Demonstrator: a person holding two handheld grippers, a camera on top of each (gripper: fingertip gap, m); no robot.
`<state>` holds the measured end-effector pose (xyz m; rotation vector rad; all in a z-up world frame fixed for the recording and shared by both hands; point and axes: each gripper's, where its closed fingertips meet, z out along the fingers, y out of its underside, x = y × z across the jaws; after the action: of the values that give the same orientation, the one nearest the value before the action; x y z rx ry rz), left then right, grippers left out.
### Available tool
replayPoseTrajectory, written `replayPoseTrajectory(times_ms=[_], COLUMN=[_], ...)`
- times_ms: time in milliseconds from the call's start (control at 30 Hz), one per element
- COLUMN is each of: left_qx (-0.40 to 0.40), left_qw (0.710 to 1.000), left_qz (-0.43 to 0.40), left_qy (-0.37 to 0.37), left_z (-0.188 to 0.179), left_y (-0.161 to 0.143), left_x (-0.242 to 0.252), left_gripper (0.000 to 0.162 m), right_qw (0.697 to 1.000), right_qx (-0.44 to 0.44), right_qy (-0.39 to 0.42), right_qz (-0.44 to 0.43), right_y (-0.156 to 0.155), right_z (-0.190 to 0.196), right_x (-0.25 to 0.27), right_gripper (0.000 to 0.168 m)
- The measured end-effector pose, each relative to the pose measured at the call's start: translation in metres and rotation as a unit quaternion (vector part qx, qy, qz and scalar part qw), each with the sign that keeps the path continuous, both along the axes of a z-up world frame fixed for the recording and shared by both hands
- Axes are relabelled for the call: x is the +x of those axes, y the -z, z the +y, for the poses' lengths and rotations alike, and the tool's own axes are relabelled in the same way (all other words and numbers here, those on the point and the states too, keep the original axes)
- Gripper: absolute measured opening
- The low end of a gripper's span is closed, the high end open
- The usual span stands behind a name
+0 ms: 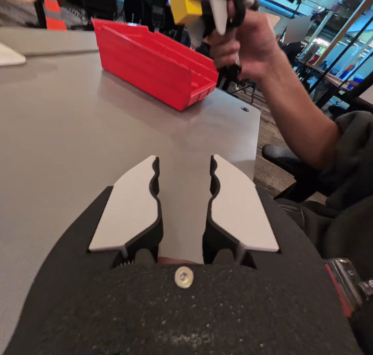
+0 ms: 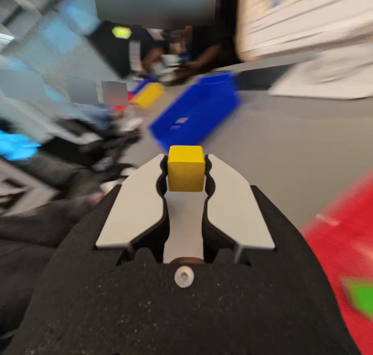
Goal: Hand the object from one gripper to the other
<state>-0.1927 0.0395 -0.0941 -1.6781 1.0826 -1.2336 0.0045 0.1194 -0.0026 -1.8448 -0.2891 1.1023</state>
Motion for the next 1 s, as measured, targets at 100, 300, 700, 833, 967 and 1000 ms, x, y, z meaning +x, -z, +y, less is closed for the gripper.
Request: replayPoseTrajectory(times_ms=[100, 300, 700, 833, 967, 1000], left_qx=[0.036, 0.079, 0.123, 0.136, 0.129, 0.126], left_qw=[0.999, 0.994, 0.986, 0.983, 0.984, 0.984], left_qz=[0.027, 0.063, 0.103, 0.116, 0.115, 0.118], left_qy=[-0.022, -0.034, -0.038, -0.038, -0.041, -0.043], left_z=[0.002, 0.011, 0.012, 0.013, 0.014, 0.015], left_y=[0.001, 0.013, 0.021, 0.023, 0.020, 0.020], left_x=[-0.007, -0.006, -0.011, -0.013, -0.015, -0.016], left_gripper=[0.047, 0.044, 0.044, 0.044, 0.045, 0.045], right_qw=[0.953, 0.866, 0.781, 0.793, 0.814, 0.827], right_qx=[-0.035, -0.207, -0.351, -0.343, -0.282, -0.243], right_qy=[0.226, 0.237, 0.153, 0.151, 0.208, 0.240], right_qz=[-0.201, -0.388, -0.494, -0.480, -0.463, -0.447], right_y=[0.027, 0.116, 0.188, 0.191, 0.133, 0.103], right_z=[0.021, 0.002, -0.003, -0.002, -0.005, -0.005], right_x=[0.130, 0.198, 0.189, 0.188, 0.199, 0.201], right_gripper=[0.034, 0.035, 0.035, 0.040, 0.055, 0.055])
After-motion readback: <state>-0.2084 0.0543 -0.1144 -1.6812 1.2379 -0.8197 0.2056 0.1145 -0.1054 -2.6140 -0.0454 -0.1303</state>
